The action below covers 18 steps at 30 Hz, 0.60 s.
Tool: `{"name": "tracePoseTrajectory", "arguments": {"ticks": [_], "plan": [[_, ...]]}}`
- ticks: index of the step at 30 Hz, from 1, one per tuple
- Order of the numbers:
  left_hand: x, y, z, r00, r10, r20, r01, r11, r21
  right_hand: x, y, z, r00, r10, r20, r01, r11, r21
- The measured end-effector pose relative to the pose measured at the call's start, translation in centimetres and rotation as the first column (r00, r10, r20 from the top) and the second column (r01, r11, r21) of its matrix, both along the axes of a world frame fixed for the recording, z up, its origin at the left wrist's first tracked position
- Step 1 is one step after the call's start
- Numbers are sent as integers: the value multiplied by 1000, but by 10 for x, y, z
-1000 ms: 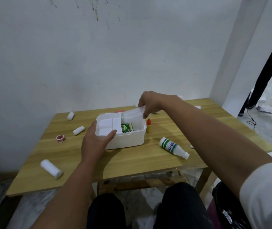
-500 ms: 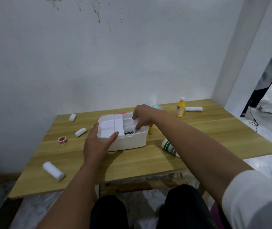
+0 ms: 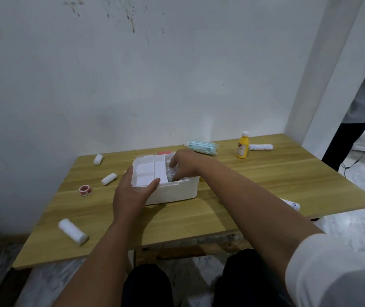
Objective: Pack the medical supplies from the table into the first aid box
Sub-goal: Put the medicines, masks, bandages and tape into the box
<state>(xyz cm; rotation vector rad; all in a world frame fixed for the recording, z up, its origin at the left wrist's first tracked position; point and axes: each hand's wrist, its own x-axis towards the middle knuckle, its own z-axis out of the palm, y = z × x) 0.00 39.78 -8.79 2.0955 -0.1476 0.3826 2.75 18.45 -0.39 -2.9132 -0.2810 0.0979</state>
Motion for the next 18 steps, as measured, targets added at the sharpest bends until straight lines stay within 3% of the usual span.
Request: {"name": "tracePoseTrajectory", "arguments": {"ticks": [18], "plan": [[-1,1,1,1000,0,8,0,1000,11,6,-4,-5,998,-1,61,-6,993,121]]}}
